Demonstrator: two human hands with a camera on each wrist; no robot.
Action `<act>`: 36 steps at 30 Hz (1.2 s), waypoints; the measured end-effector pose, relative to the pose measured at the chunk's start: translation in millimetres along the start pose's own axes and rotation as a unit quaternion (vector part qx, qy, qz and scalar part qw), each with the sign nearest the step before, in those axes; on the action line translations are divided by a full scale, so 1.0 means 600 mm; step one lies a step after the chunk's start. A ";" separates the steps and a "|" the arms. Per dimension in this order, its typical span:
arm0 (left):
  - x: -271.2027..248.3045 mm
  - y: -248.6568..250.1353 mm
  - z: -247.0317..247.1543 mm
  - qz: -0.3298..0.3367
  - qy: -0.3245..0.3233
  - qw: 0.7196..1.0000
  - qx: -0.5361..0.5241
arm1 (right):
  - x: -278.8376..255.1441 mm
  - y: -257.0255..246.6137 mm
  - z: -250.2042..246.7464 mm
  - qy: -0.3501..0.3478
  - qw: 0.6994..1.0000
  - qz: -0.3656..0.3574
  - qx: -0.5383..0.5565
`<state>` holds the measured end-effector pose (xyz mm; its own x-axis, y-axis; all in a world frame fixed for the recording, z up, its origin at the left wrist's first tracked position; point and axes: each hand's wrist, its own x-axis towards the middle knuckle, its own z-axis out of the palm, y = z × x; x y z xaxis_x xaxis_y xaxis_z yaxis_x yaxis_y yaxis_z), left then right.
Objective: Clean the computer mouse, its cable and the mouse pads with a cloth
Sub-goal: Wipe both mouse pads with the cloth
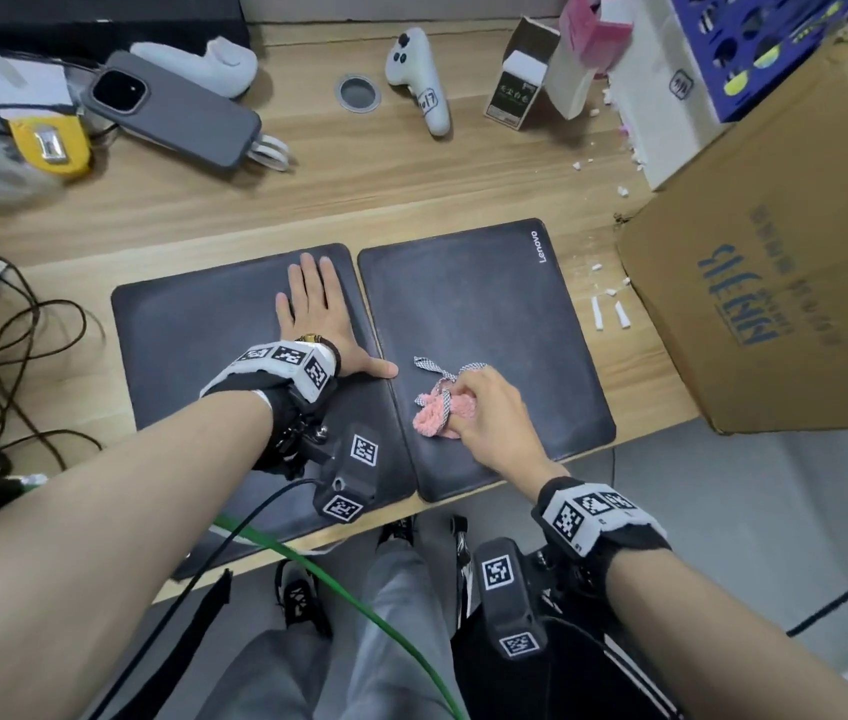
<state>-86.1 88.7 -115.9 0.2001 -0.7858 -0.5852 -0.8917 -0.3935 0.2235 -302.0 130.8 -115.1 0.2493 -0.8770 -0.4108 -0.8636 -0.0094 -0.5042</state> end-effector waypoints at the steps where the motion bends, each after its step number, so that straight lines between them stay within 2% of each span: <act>1: 0.002 0.001 0.000 0.004 -0.003 1.000 0.009 | 0.016 -0.008 -0.006 0.001 1.000 -0.005 0.003; 10: 0.021 0.001 0.002 0.017 -0.009 0.999 0.046 | 0.203 -0.107 -0.030 -0.008 0.998 -0.054 -0.024; 16: 0.024 0.000 0.000 0.019 -0.007 0.998 0.054 | 0.262 -0.150 -0.027 0.026 0.996 -0.080 -0.007; 20: 0.024 -0.003 -0.009 0.001 -0.009 0.999 0.053 | 0.268 -0.162 -0.030 0.011 0.995 -0.095 -0.003; 26: 0.015 0.002 -0.011 0.002 -0.022 0.999 0.048 | 0.163 -0.075 -0.047 -0.085 0.996 -0.032 -0.012; 31: 0.015 0.006 -0.009 0.006 -0.015 0.999 0.045 | 0.129 -0.064 -0.029 -0.043 0.999 -0.011 0.008; 36: 0.015 0.003 -0.007 0.010 -0.016 0.999 0.042 | 0.205 -0.118 -0.032 -0.031 0.999 -0.009 -0.001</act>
<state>-84.3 78.8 -117.4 0.1706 -0.7772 -0.6056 -0.9268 -0.3353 0.1693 -218.6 14.4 -115.0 0.2905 -0.8456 -0.4479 -0.8599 -0.0253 -0.5099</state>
